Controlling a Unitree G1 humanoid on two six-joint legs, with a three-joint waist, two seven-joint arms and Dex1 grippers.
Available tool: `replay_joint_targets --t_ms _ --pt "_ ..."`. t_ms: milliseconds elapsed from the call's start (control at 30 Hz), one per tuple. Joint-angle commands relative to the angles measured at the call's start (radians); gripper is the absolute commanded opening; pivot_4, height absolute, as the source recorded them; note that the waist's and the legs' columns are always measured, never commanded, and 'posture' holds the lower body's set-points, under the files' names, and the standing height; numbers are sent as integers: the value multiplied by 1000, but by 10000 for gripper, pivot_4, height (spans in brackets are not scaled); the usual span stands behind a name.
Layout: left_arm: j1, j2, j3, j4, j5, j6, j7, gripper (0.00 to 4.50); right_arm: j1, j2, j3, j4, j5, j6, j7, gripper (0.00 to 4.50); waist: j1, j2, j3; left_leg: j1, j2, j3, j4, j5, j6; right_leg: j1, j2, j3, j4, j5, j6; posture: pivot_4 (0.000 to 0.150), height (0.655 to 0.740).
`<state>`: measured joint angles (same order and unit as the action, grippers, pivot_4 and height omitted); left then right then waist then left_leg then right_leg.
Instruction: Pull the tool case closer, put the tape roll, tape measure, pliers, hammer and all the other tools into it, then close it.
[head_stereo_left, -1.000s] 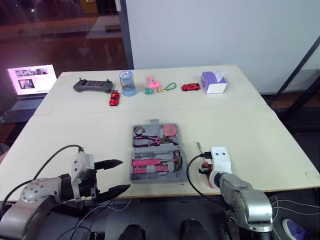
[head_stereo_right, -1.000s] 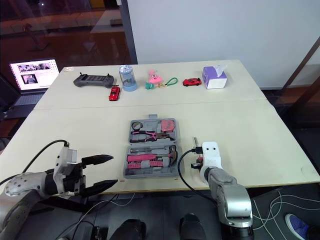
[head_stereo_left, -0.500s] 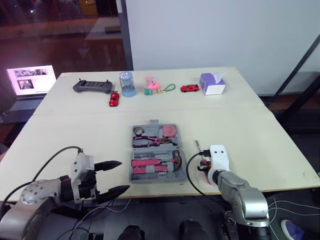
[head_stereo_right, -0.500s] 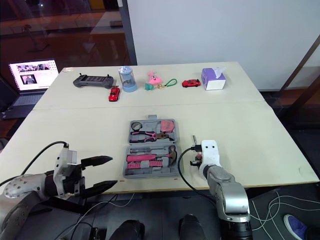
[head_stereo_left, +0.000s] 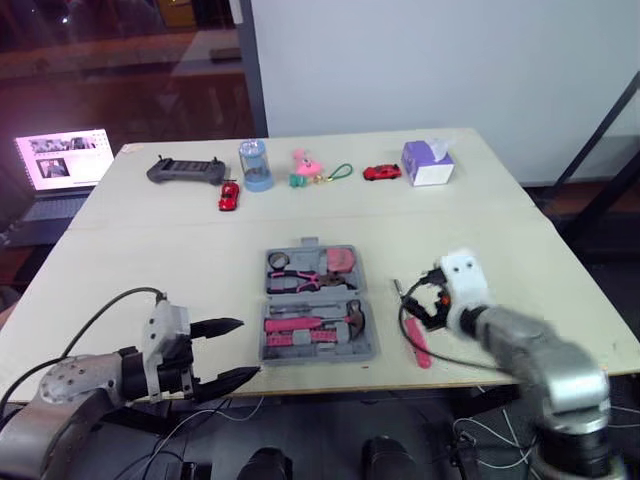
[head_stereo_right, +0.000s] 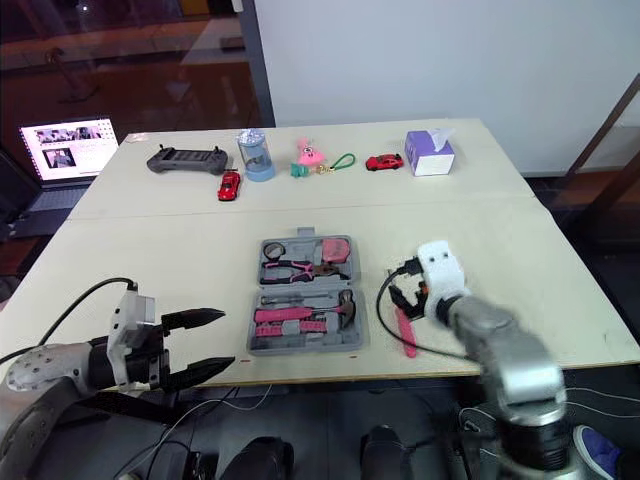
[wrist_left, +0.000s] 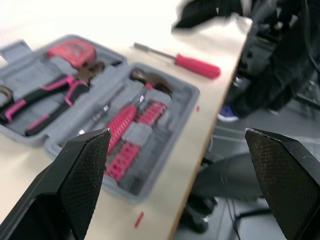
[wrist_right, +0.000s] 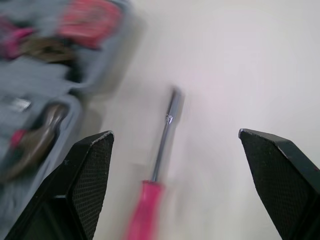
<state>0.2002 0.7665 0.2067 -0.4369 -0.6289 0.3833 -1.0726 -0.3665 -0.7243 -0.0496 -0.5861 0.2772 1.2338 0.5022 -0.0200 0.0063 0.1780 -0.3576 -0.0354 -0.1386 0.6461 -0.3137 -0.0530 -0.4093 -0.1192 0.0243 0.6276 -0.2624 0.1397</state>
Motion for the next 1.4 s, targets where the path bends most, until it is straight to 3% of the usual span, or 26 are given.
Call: replay_joint_targets --t_ms 33,67,200,300,433,633,733,967,1067,1100,1267,1400 --pt "-18 10 -2 -6 -16 -4 -28 45000 -112 -210 177 74 -2 -210 291 42284 -1 -2 1 0 0 -1 -1 0 1 0 0 -1 0 0 0 1500 7400" --pt "-24 9 -9 -1 -12 -6 -33 45000 -144 -257 223 113 -23 -275 352 42284 -1 -4 3 0 1 -1 -1 0 1 0 1 -1 0 0 0 1500 7400" --pt "-45 4 -35 8 -4 -27 -67 45000 -324 -433 516 352 -377 -1030 686 42284 -4 -4 6 -1 0 2 1 0 1 0 0 0 -2 0 1 1500 7400" --pt "-32 12 -37 15 -1 -40 -95 45000 -481 -404 670 578 -604 -1596 746 42284 -19 -6 8 -1 1 4 1 0 0 1 -1 0 -5 1 3 1500 7400" --pt "-23 8 -37 31 9 -57 -110 45000 -592 -301 765 813 -771 -1971 703 42284 -27 -10 10 -2 1 4 0 3 -6 0 -1 1 -6 2 3 1500 7400" --pt "-32 -6 -45 43 12 -69 -102 45000 -614 -207 820 942 -909 -2216 651 42284 -23 -10 10 -9 1 3 0 5 -10 -7 0 1 -5 2 2 1500 7400" --pt "-40 -18 -43 53 15 -75 -93 45000 -605 -162 832 957 -959 -2255 631 42284 -23 -10 10 -18 0 3 1 9 -16 -17 -1 1 -1 4 2 1500 7400" --pt "-29 -27 -28 35 9 -74 -68 45000 -600 -82 859 1040 -1064 -2257 600 42284 -24 -11 9 -16 0 2 1 10 -18 -17 0 1 2 4 1 1500 7400" --pt "-14 -27 -22 24 6 -76 -61 45000 -612 -49 866 1074 -1093 -2265 586 33834 -28 -17 5 -15 0 2 1 10 -18 -17 0 1 2 4 1 1500 7400" --pt "-5 -26 -17 20 5 -78 -59 45000 -610 -39 871 1082 -1091 -2270 591 27905 -28 -17 5 -15 0 2 1 10 -18 -16 0 1 2 4 1 1500 7400" --pt "23 -25 -3 9 3 -86 -55 45000 -626 -3 873 1130 -1132 -2293 561 6532 -37 -23 2 -13 1 2 1 10 -18 -15 1 1 3 5 0 1500 7400" --pt "35 -24 -1 15 6 -93 -56 45000 -660 18 870 1174 -1179 -2313 512 4935 -49 -24 1 -12 2 2 1 10 -18 -15 1 1 3 5 -1 1500 7400"
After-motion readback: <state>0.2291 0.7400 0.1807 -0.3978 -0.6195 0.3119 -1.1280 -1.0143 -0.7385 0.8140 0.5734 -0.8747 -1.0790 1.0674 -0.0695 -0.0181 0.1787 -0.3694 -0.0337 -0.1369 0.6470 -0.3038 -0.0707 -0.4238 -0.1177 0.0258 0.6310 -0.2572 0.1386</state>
